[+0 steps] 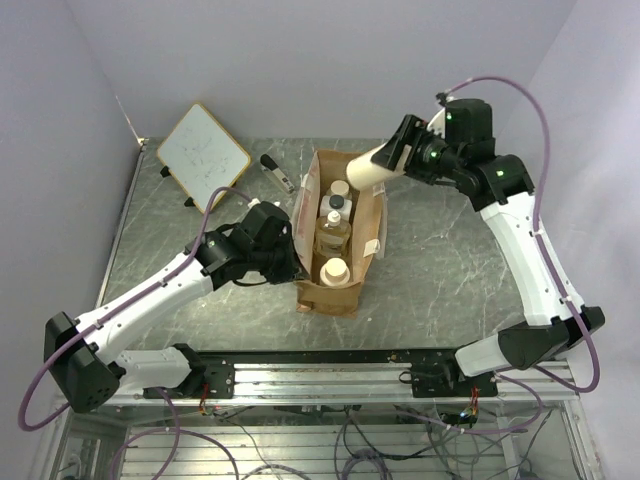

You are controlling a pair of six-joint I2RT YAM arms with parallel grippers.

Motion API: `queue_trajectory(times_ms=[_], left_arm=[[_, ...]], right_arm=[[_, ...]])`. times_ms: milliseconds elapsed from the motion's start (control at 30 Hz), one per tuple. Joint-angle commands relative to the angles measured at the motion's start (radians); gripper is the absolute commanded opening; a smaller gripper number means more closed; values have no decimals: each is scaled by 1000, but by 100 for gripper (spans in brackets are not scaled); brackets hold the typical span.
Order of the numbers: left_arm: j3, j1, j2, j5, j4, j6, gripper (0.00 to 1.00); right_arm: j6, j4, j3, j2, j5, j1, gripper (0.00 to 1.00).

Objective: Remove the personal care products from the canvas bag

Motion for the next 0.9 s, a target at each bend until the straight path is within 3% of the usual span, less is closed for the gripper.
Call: queue_trajectory(times_ms=[0,167,300,533,867], left_arm=[[39,-10,36,5,-72,53,7],[45,-11,49,33,-78,74,7],[37,-11,46,28,-72,84,7],[83,-10,91,9,-91,142,7],[85,-10,124,16,-63,166,7]], right_arm=[[-134,24,105,-41,211,-24,0],[-266,80,66,-27,503,-42,0],[-342,184,-19,4,594,-92,0],[-404,356,-143,158,451,-247,0],[-427,425,-53,467,363,-322,0]])
